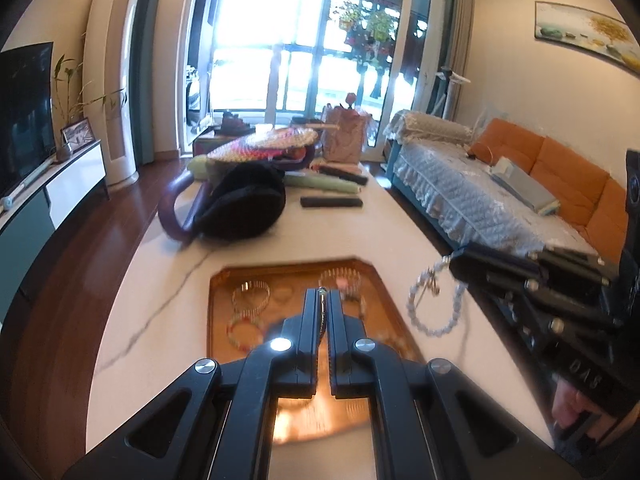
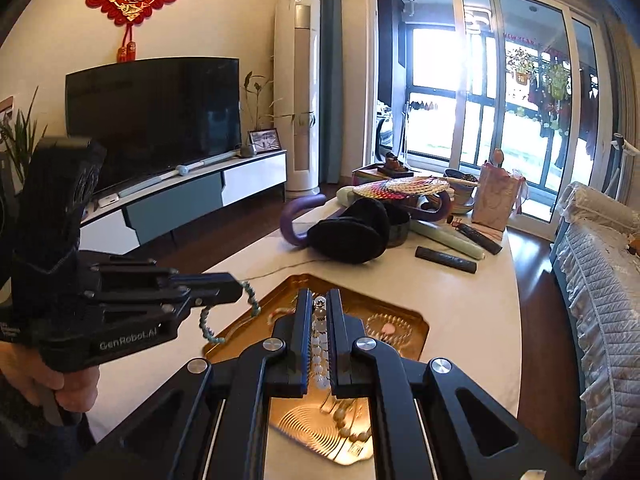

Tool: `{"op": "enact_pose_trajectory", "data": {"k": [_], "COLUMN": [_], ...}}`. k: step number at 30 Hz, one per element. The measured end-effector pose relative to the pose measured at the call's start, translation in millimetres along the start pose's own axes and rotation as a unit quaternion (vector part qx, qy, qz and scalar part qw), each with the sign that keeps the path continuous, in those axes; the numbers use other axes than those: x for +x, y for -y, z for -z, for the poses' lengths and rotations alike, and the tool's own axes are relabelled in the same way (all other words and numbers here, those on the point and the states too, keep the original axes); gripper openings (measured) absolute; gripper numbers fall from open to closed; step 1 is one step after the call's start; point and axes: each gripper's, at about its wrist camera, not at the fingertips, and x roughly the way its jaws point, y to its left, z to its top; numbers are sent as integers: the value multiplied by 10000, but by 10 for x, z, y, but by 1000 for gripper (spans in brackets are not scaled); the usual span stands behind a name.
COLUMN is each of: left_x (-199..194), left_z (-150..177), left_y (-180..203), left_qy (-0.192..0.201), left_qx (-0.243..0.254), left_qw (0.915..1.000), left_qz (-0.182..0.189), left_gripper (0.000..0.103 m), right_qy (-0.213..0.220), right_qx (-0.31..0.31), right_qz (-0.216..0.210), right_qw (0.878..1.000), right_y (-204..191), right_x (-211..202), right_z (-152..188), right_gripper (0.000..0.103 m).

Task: Organize jewelry
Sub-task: 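Carry the green bracelet into the tray and release it while the right tool releases its bracelet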

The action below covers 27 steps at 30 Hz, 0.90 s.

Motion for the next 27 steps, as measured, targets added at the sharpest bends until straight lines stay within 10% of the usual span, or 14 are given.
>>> {"op": "enact_pose_trajectory", "data": {"k": [14, 27], "left_x": [1182, 1887], "left_z": [-331, 182], "left_y": [-355, -399], "left_qy": [-472, -1570], "left_qx": [-592, -208], "left_qw": [9952, 9874], "left_qz": [622, -34], "left_gripper": [4, 4], "right_qy": [-437, -1544], "right_qx": [136, 513], "right_qz": [67, -27], "right_qw": [9989, 9867], "right_y": [535, 737], "right_x": [809, 1312], "right_z": [-15, 683], "right_gripper": [6, 6]}}
